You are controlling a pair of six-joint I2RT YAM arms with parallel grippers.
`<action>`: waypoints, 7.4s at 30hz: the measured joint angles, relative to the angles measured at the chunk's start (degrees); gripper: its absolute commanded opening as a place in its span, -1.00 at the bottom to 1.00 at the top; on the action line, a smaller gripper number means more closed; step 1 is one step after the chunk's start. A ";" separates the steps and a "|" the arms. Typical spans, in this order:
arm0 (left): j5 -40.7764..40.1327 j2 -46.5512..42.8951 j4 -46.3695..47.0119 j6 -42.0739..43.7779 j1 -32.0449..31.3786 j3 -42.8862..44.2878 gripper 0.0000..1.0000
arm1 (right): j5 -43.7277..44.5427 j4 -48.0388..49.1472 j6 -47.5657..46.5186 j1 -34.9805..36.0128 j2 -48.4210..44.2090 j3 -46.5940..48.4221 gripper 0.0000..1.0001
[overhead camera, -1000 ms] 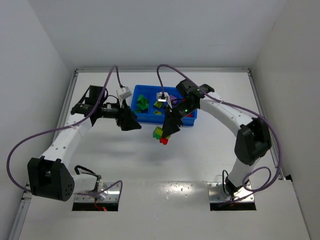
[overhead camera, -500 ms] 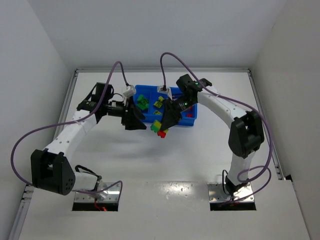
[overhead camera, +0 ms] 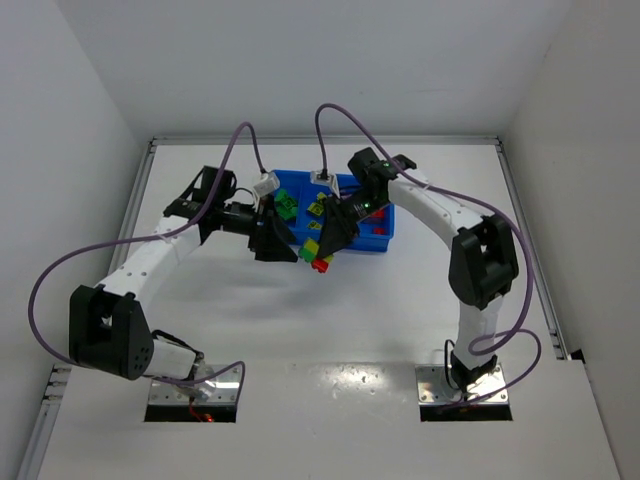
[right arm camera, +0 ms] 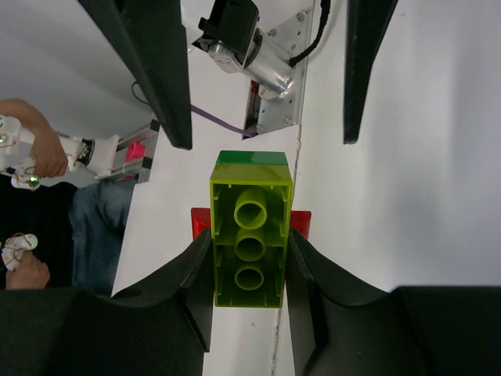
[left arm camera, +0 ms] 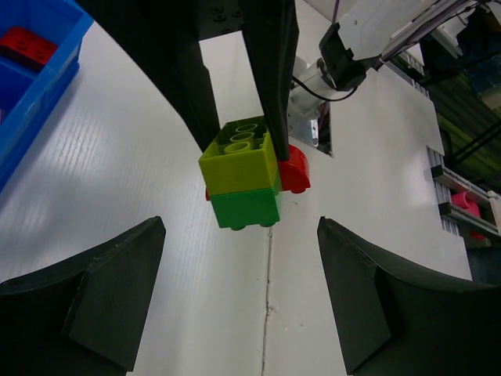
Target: Sort the legos into containers by color
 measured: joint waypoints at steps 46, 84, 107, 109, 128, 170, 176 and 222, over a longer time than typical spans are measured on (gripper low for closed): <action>-12.63 -0.81 -0.96 3.89 -5.81 -5.18 -0.60 | 2.99 3.41 1.27 -16.41 -3.06 3.61 -0.83; -52.61 14.62 16.13 -9.11 -6.97 6.93 0.52 | 2.25 40.96 37.09 -22.64 -22.40 -28.37 -0.83; -38.88 -2.23 22.95 -6.14 -20.02 -5.53 0.54 | -9.05 38.16 52.65 -13.49 1.22 -8.46 -0.91; -40.76 -1.18 22.88 -6.10 -20.11 -5.09 0.54 | -9.01 38.16 53.13 -12.96 1.64 -8.35 -0.91; -48.65 2.51 23.91 -9.42 -20.63 -1.01 0.01 | 0.33 76.54 88.19 -10.95 -1.75 -22.88 -0.99; -48.48 -8.11 20.65 -8.00 -16.26 -8.76 -1.00 | 4.81 73.99 82.97 -21.51 -4.44 -23.21 -1.00; -51.65 -15.30 19.43 -9.81 -6.88 -8.66 -1.00 | 17.68 55.65 63.73 -15.23 0.72 -10.40 -1.00; -47.45 21.73 26.49 -16.96 -21.40 16.02 -0.92 | 75.43 37.86 31.98 -18.32 -46.75 -26.36 0.46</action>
